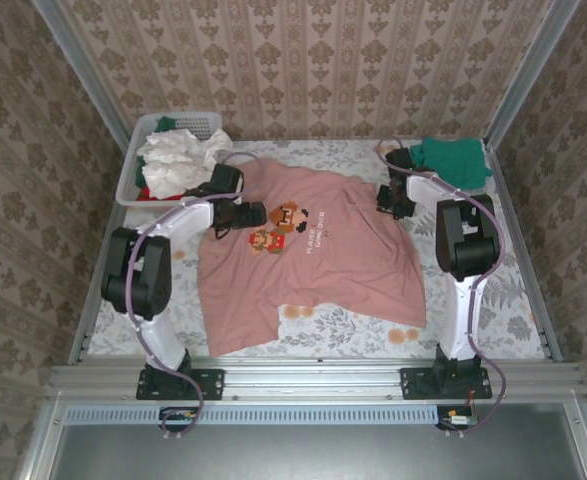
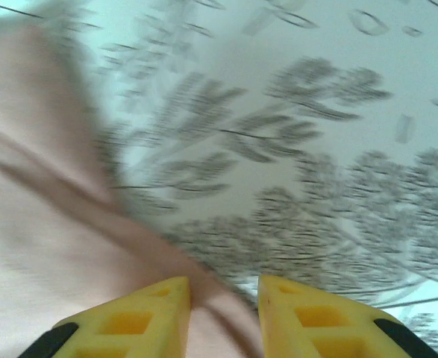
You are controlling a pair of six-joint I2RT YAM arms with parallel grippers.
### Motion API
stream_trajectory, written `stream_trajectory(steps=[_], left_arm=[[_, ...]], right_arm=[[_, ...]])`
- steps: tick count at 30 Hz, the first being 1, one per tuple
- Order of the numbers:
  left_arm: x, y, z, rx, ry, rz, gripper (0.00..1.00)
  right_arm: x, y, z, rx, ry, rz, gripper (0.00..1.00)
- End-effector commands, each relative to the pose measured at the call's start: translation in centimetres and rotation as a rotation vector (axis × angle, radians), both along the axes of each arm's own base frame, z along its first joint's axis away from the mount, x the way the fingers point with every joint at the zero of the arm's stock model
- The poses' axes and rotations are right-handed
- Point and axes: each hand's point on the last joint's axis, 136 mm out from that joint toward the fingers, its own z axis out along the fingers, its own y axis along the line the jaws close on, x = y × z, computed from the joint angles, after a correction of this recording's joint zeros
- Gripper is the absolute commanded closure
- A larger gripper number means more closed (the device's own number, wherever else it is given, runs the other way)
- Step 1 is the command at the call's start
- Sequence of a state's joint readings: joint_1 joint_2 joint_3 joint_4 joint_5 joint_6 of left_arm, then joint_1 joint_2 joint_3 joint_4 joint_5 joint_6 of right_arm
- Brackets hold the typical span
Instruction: Fold and stack the t-shirts
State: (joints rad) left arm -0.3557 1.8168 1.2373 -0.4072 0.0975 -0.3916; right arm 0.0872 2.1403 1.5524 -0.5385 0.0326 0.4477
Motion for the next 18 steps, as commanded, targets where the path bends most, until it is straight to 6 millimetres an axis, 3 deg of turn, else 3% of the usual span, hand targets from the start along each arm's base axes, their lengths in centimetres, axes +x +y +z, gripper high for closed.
stream_trajectory(steps=[1,4,8,11,14,18], left_arm=[[-0.8,-1.2,-1.7,-0.041,0.039,-0.061,0.16],[-2.2,-1.2,-3.4,-0.055,0.075,-0.061,0.18],[-4.0,-0.9,-4.5,-0.056,0.119,-0.067,0.21],[-5.2,-0.6,-4.7,-0.065,0.129,-0.061,0.22],[-6.3,-0.6,-4.9,-0.078,0.137,-0.056,0.22],[-7.5,-0.6,-5.3,-0.089,0.148,-0.050,0.22]], right_arm=[[-1.0,-1.1,0.9,0.018,0.013,0.003,0.69],[-1.0,-0.5,1.3,0.035,0.007,0.036,0.51],[0.0,2.4,2.5,0.100,-0.027,0.119,0.43],[1.0,3.7,2.6,0.062,-0.028,0.160,0.42],[2.0,4.7,1.3,0.078,0.001,0.172,0.44],[1.8,4.5,0.0,0.056,0.044,0.166,0.59]])
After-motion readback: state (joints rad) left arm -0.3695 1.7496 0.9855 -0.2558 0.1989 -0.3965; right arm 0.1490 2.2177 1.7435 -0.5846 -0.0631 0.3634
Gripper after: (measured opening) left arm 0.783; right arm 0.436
